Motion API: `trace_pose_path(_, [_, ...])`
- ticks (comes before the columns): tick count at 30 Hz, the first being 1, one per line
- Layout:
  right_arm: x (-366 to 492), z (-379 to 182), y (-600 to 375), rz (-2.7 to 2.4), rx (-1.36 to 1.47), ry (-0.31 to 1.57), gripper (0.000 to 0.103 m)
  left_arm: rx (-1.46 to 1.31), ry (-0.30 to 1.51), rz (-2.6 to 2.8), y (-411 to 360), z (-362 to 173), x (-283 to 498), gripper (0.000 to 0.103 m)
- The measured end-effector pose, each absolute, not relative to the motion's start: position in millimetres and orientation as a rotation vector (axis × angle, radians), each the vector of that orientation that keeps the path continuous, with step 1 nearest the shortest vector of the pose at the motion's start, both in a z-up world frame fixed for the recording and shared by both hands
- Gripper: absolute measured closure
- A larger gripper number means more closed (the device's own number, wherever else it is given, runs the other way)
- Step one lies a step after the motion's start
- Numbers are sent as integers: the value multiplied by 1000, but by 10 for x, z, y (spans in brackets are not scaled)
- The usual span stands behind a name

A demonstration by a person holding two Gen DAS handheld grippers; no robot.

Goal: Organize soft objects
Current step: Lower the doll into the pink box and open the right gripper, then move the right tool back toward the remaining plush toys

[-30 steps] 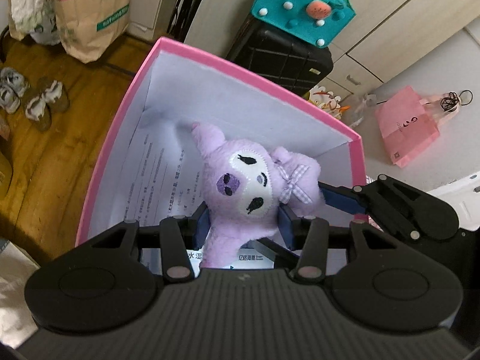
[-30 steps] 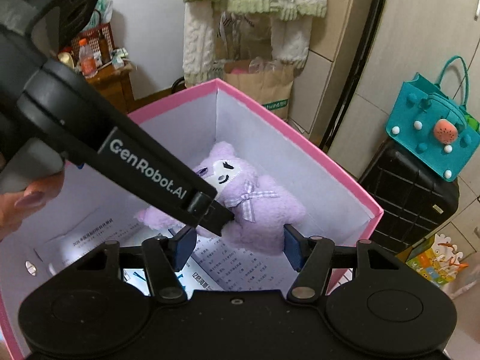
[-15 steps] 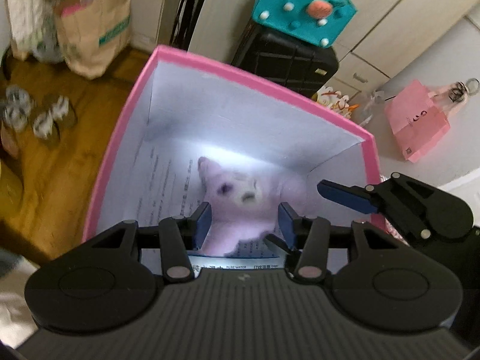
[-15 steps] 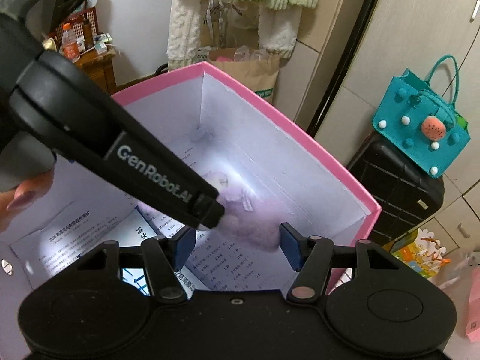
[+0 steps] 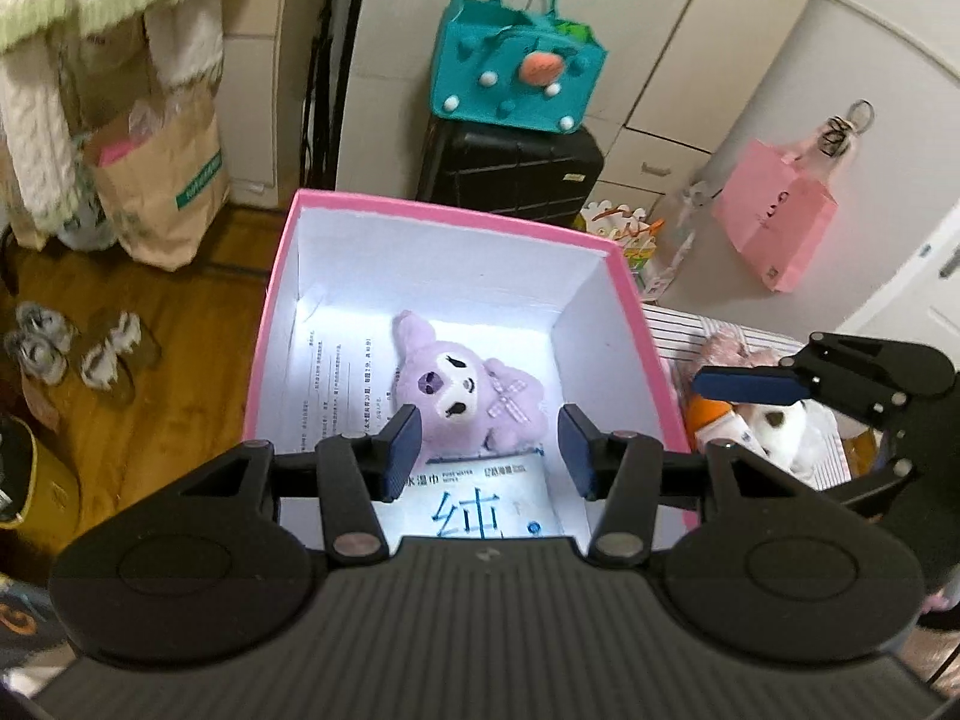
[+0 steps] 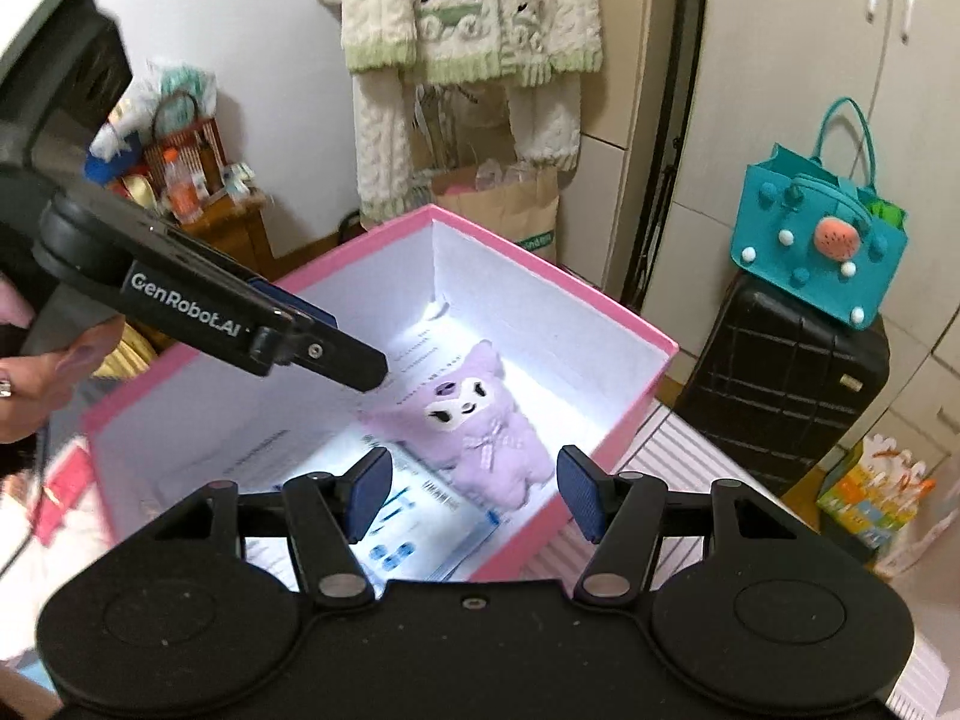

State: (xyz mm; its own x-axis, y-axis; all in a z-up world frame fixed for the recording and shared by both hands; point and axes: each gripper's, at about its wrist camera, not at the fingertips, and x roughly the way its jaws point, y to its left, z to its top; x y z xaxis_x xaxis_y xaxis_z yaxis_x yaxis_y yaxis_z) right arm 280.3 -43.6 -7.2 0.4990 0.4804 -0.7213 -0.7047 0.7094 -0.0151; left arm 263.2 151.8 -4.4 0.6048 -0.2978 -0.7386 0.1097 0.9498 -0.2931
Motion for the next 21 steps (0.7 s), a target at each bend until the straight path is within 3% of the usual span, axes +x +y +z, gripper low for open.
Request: trace_pose_path(21, [1664,599,-1487,767,-196,700,37,-52,827,-453,780,707,1365,48])
